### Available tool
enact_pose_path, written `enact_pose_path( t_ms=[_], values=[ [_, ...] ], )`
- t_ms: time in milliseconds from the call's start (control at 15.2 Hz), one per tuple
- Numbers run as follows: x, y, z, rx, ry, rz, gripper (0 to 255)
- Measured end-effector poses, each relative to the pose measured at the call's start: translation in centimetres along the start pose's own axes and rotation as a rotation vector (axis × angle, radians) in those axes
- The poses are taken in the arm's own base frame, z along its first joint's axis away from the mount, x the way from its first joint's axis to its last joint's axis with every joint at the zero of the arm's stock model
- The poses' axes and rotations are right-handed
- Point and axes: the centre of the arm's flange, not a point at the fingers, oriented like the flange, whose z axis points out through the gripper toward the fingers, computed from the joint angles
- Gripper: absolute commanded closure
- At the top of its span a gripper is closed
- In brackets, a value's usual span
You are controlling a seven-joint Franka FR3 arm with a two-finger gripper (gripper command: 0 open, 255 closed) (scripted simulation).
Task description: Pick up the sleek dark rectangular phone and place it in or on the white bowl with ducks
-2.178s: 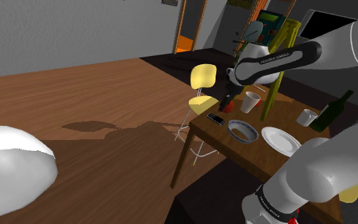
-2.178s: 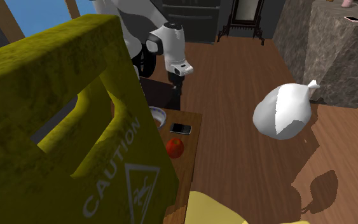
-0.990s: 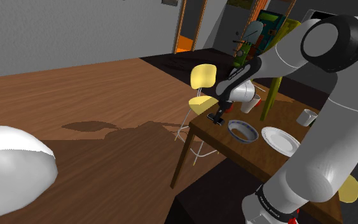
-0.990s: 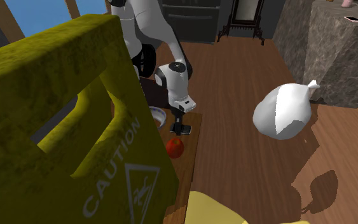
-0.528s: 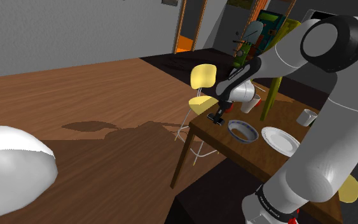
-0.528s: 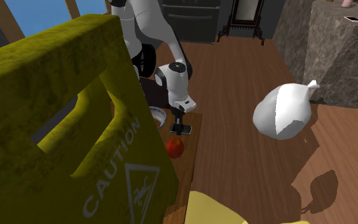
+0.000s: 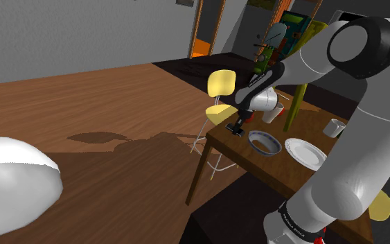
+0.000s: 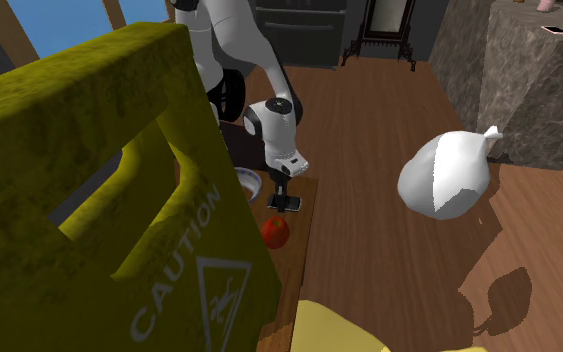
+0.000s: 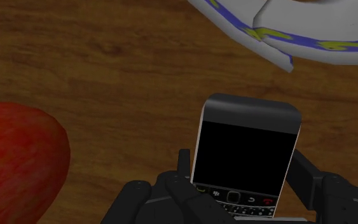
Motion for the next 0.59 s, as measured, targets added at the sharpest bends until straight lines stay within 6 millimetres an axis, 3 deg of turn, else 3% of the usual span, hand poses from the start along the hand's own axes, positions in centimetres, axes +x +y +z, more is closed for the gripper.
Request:
enact_pose_path(
  t_ms=[594],
  values=[
    [0.0, 0.3, -4.0, 0.001, -0.002, 0.0, 255]
  ],
)
